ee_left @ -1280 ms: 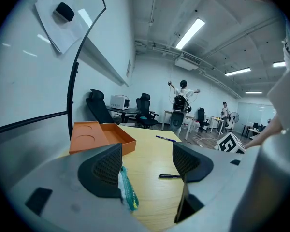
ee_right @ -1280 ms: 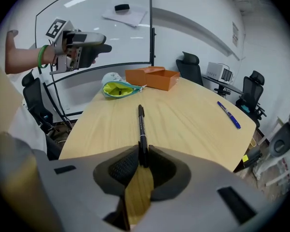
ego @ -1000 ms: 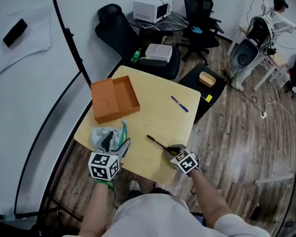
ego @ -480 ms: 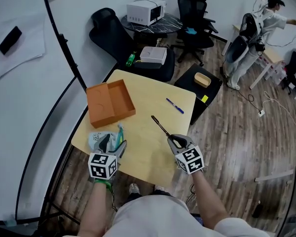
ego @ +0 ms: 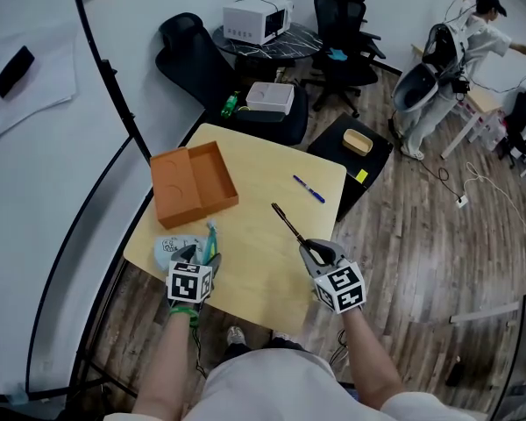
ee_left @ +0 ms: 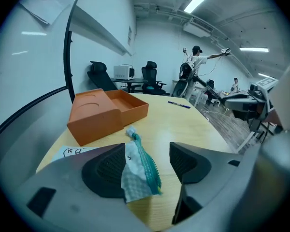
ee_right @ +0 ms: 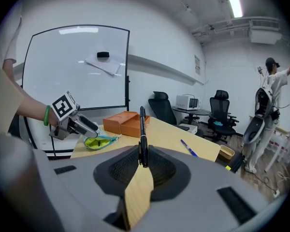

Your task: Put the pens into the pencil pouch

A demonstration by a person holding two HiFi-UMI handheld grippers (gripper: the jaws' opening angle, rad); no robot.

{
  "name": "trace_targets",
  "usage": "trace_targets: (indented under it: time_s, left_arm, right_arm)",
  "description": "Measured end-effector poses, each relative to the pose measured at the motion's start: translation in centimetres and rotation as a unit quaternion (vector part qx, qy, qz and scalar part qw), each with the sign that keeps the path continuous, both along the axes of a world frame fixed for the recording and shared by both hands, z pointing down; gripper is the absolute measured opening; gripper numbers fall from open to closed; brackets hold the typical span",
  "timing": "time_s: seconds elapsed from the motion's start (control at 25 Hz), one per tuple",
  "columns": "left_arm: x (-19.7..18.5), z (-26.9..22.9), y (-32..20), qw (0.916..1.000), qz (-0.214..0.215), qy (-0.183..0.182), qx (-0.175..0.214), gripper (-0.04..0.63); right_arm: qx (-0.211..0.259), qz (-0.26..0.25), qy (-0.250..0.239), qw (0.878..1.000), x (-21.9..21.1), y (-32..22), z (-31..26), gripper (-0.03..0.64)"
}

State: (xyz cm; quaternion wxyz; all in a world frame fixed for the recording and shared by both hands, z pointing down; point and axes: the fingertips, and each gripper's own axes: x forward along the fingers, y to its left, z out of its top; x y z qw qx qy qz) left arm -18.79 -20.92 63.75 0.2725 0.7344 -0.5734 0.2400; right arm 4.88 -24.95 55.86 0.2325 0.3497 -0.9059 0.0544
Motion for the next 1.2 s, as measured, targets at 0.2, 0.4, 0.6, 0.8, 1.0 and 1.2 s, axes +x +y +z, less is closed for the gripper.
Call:
trace_targets:
  time_s: [0.2, 0.4, 0.6, 0.8, 1.0, 1.2]
  left_arm:
    - [-0.8, 2.5, -0.1, 0.9988, -0.01, -0.022, -0.042, 0.193]
    - [-1.0, 4.6, 0.1, 0.9963, -0.007, -0.038, -0.077, 0.167]
    - [-1.7, 5.4, 0.0, 0.9953, -0.02, -0.047, -0.082, 0.043]
    - [-2.0, 1.9, -0.3, 0.9986, -0.034, -0.015, -0.038, 0.028]
    - [-2.2, -3.0, -1.0, 0.9987, -0.04, 0.007, 0.032, 0.026]
    - [-1.8, -6.7, -1.2, 0.9956, -0.039, 0.029, 0.08, 0.026]
  right_arm:
    - [0.002, 0.007, 0.0, 1.0, 0.6, 0.2, -0.4, 0.058]
    - [0.01, 0.017, 0.0, 1.0, 1.4, 0.1, -1.1, 0.058]
    - [0.017, 0.027, -0.001, 0.999, 2.1, 0.0, -1.7, 0.058]
    - [0.024, 0.026, -0.003, 0.999, 2.2, 0.1, -2.4, 0.058]
    - [0.037, 0.012, -0.01, 0.999, 1.1, 0.0, -3.6, 0.058]
    - [0.048, -0.004, -0.016, 0.999, -0.2, 0.1, -4.7, 0.058]
